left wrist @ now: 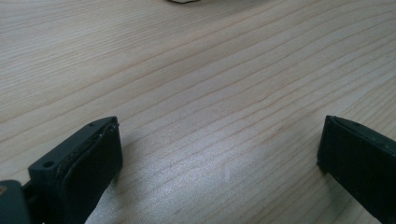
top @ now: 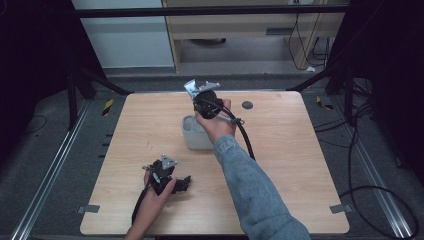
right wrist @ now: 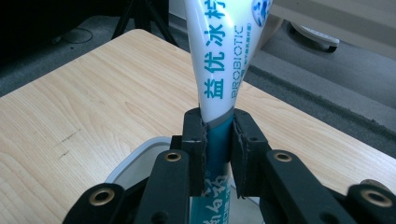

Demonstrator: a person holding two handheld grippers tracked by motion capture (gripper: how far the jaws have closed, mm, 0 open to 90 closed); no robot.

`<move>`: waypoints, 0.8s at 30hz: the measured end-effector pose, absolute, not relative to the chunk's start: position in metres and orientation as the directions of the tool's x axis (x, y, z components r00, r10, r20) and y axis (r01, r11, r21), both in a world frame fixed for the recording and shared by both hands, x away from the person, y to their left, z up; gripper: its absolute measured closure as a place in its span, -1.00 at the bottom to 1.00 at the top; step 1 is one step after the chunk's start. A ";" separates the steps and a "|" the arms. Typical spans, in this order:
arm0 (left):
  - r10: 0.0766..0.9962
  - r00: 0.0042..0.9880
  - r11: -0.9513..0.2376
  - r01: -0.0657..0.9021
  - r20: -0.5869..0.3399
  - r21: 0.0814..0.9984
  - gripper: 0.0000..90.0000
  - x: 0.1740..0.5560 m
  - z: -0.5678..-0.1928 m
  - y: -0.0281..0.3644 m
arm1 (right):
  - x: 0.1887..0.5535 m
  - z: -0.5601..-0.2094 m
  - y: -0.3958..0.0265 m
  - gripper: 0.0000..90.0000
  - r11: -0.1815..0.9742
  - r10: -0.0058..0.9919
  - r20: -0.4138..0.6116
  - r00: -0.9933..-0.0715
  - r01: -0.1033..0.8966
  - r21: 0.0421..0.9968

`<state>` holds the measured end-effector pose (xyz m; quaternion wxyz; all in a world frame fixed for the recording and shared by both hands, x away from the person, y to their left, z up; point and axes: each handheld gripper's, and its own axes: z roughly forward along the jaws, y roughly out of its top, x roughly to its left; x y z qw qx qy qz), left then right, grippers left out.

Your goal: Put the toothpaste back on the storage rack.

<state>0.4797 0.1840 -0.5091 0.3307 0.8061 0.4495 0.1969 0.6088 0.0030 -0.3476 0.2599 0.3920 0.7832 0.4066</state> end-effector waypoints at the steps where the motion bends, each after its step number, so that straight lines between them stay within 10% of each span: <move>1: 0.855 0.518 -0.377 0.594 0.020 0.710 -1.00 0.480 -0.509 0.184 | 0.608 -0.348 0.003 0.72 0.367 0.824 -0.093 -0.559 0.400 0.840; 24: 0.854 0.520 -0.378 0.594 0.020 0.710 -1.00 0.480 -0.509 0.183 | 0.603 -0.360 0.001 0.72 0.379 0.820 -0.088 -0.565 0.420 0.824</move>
